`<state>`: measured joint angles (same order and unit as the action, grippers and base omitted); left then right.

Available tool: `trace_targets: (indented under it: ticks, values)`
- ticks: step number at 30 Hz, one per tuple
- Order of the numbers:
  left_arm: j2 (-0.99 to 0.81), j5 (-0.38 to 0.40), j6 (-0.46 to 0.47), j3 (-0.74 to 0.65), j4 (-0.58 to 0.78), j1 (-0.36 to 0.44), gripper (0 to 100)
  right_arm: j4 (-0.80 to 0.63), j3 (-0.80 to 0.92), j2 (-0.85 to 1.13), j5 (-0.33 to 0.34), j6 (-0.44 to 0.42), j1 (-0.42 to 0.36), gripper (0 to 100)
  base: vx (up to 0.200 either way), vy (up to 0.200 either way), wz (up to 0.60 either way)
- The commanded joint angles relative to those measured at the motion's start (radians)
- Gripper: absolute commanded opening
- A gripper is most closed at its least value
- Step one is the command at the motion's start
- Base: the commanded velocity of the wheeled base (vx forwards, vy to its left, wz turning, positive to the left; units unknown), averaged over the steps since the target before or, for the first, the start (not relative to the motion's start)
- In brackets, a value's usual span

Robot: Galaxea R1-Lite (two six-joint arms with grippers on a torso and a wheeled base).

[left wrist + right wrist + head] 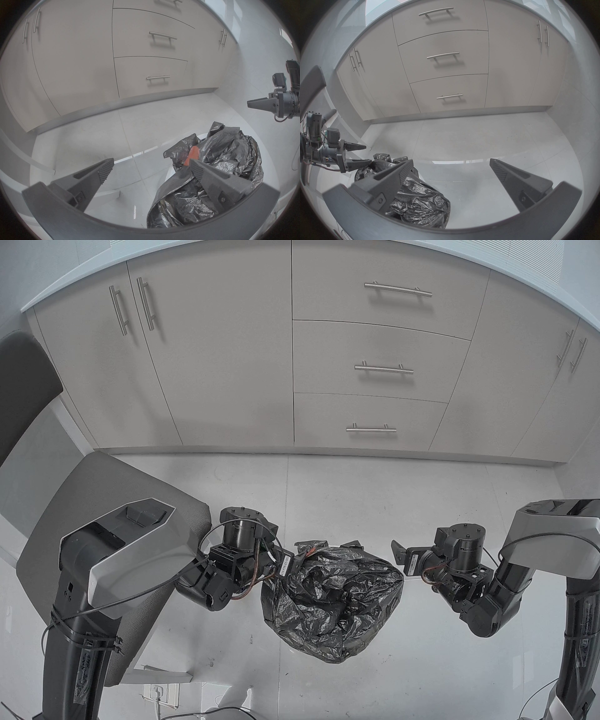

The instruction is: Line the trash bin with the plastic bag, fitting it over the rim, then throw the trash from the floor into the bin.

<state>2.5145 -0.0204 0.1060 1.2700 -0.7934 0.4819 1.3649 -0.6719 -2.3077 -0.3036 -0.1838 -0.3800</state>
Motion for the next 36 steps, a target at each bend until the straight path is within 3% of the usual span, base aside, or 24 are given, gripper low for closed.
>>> trace_targets:
  ticks: [1, 22, 36]
  values:
    - [0.009, -0.001, -0.002, -0.008, -0.003, 0.006, 100, 0.000, 0.000, -0.004, 0.000, 0.000, 0.000, 100, 0.000, 0.000, 0.00]
    - [-0.062, -0.003, -0.002, -0.136, -0.075, 0.038, 100, 0.000, -0.002, -0.007, 0.000, 0.001, 0.000, 100, 0.000, 0.000, 0.00]
    - [0.050, -0.003, 0.026, 0.005, -0.027, 0.015, 100, 0.002, -0.005, -0.013, 0.000, 0.000, 0.001, 100, 0.000, 0.000, 0.00]
